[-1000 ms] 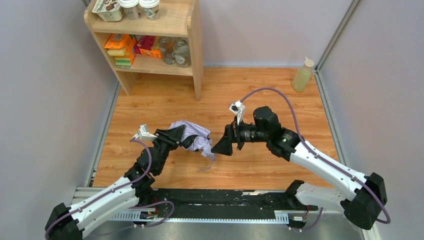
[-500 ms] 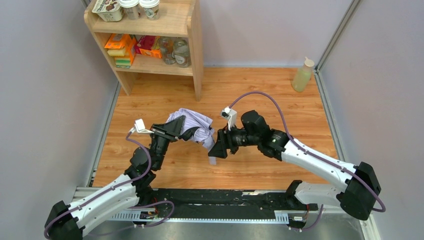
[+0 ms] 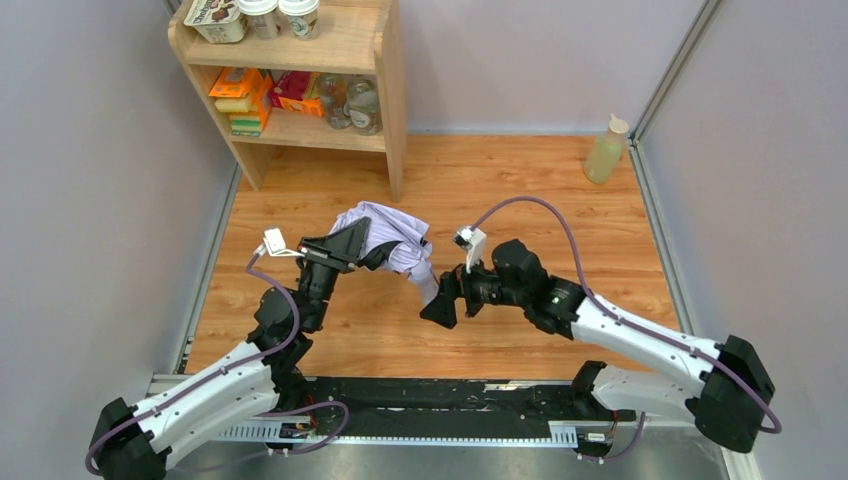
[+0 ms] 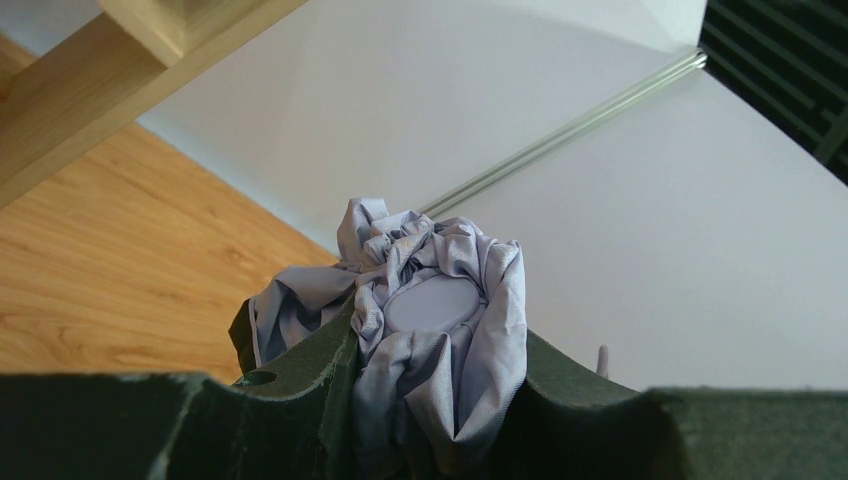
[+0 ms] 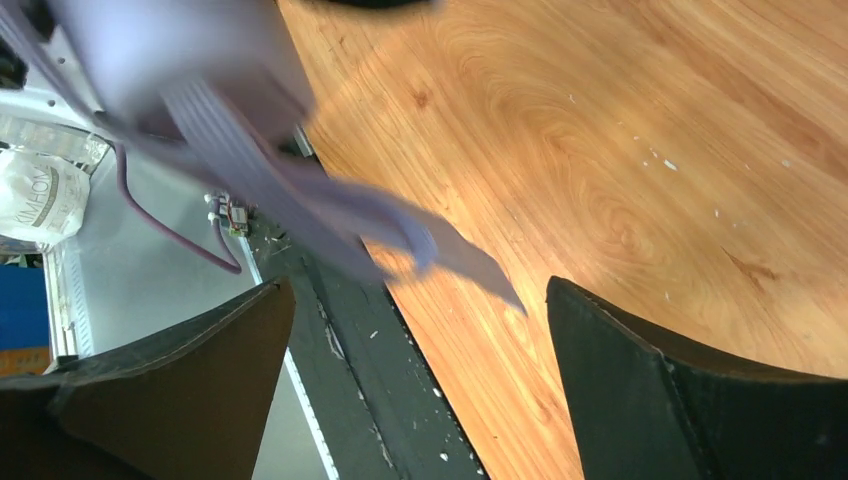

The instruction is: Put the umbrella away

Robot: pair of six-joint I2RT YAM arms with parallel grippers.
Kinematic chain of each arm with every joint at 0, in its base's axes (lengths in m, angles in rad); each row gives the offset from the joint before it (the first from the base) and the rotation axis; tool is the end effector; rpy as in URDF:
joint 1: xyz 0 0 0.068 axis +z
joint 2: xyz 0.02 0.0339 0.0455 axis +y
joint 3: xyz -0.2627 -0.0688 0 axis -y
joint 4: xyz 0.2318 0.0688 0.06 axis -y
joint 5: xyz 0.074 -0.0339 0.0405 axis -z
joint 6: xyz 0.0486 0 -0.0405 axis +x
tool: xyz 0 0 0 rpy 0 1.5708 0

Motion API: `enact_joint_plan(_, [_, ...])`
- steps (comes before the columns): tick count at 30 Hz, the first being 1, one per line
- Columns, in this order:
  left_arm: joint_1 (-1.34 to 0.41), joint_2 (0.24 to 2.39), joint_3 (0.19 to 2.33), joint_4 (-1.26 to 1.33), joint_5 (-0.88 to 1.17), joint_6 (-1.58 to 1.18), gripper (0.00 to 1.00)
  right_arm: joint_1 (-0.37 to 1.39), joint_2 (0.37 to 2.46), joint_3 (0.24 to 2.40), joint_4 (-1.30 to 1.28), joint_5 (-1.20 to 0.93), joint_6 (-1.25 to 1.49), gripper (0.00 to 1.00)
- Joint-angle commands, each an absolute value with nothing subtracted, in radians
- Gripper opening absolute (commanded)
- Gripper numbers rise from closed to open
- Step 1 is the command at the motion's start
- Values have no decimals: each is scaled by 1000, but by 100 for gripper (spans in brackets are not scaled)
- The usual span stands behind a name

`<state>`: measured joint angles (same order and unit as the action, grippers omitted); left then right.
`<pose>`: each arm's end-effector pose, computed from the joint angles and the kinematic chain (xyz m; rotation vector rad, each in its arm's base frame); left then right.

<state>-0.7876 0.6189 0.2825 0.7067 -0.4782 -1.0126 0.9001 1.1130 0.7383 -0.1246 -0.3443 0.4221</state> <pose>0.1244 -0.0932 0.2884 -0.5923 1.2118 -1.2616 0.1405 0.2035 0.2628 -0.7554 2.1230 1.1247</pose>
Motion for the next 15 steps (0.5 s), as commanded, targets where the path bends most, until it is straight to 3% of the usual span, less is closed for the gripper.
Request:
enact_joint_plan(1, [-787,609,391,799,-460,-1008,0,904,976,600,110,-337,440,100])
enact_joint_plan(5, [-787,627,416,810,-454,-1067,0,904,957,517,332,-428,410,100])
enact_joint_plan(11, [-787,652,475,816,-414,-1081,0,904,994,535,486,-393,400,97])
enact_joint_plan(12, [-787,656,491,816,-413,-1074,0,905,999,540,494,-390,406,92])
enact_joint_plan(13, [-787,660,495,816,-410,-1049,0,904,1002,543,494,-393,416,79])
enact_joint_plan(14, [-787,663,512,816,-407,-1030,0,905,1005,551,483,-399,435,59])
enact_joint_plan(15, [-787,664,523,816,-400,-958,0,905,1005,566,451,-405,461,30])
